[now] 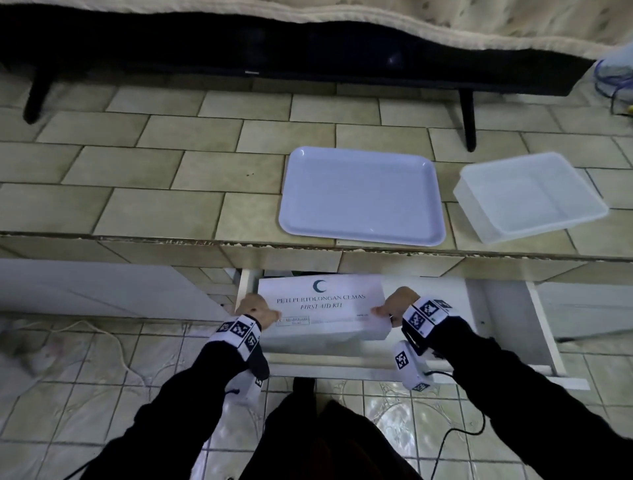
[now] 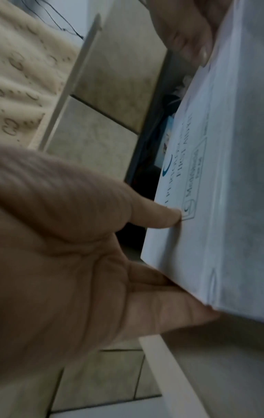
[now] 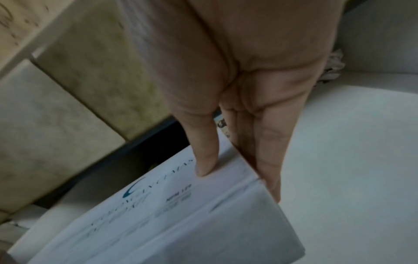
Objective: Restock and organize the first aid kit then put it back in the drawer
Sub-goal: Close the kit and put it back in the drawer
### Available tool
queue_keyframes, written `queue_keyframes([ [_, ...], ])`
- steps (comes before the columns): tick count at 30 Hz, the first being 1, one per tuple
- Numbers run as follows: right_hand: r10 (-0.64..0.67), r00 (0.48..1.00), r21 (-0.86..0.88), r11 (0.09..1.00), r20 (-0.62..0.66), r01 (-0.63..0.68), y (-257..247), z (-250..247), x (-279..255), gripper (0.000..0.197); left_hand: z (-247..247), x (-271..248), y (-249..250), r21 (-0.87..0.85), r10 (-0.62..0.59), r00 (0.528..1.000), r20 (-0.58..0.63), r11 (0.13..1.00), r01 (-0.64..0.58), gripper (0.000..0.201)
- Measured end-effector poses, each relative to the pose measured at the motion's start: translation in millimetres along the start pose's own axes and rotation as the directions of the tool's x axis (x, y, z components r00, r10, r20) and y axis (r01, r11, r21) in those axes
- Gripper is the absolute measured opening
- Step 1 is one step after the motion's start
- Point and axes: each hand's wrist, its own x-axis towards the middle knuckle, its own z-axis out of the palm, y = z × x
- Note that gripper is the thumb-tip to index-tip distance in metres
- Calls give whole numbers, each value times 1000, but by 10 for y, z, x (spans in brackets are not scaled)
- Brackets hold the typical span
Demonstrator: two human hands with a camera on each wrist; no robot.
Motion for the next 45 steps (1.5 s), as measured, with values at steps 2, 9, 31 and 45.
queue_keyframes([
  [2,3,999,-21,1000,43,-2,-16,85,146,42,15,61,7,55,-31,999,24,998,30,55],
  [9,43,979,-137,990,198,-16,81,221,385,34,98,223,13,164,-76,992,97,985,59,42],
  [31,-397,918,-214,898,-16,385,214,-183,-203,32,82,-37,172,239,210,953,220,935,-261,43],
  [45,221,621,631,513,-752,582,973,-1750,-581,69,-351,-769,1865,299,647,618,-446,759,-578,36],
])
